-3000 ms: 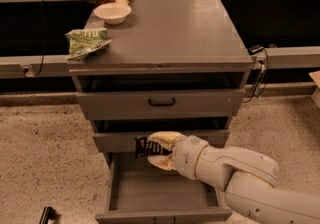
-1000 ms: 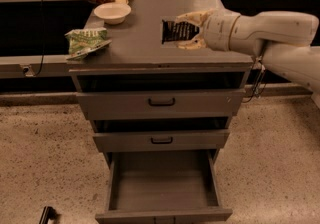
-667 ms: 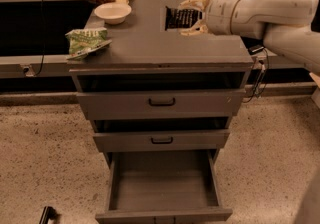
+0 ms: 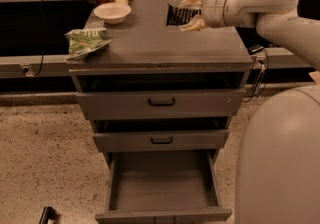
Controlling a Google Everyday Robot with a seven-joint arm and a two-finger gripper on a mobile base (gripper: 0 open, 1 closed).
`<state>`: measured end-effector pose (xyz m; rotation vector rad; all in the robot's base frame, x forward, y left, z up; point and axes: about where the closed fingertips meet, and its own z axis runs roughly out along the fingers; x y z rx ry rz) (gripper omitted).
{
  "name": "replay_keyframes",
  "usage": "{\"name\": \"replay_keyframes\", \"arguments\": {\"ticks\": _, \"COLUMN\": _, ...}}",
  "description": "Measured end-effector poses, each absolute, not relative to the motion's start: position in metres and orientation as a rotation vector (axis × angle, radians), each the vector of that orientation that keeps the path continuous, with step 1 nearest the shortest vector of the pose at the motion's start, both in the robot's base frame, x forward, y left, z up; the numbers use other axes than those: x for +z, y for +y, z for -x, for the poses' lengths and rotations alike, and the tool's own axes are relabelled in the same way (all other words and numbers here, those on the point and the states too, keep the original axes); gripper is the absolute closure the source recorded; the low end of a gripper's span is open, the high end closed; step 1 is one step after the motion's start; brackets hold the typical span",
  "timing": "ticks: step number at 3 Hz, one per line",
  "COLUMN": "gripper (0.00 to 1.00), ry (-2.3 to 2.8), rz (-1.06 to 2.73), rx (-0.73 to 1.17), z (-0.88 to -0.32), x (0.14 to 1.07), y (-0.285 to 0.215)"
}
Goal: Pick rxbar chocolate from bottom drawer and place on counter
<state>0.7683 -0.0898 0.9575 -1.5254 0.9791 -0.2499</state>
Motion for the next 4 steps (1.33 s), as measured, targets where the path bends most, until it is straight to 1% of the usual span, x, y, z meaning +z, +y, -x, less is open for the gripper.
{"name": "replay_keyframes", "arguments": {"ticks": 1, "gripper": 1.00, "ry": 1.054, "rz": 1.526, "rx": -0.251, "z": -0.788, "x": 0.944, "y": -0.097}}
{"name": "replay_keyframes", "arguments": {"ticks": 2, "gripper": 0.83, "ry": 1.112, "rz": 1.532, "rx": -0.250, "z": -0.803, "x": 0.930, "y": -0.103}}
{"name": "replay_keyframes", "arguments": {"ticks": 3, "gripper": 0.59, "ry": 1.160, "rz": 1.545, "rx": -0.240, "z": -0.811, "x": 0.914, "y": -0.106}}
{"name": "replay_keyframes", "arguments": {"ticks": 4, "gripper": 0.37, "ry": 1.156, "rz": 1.546, "rx": -0.236, "z": -0.811, "x": 0.913, "y": -0.103}}
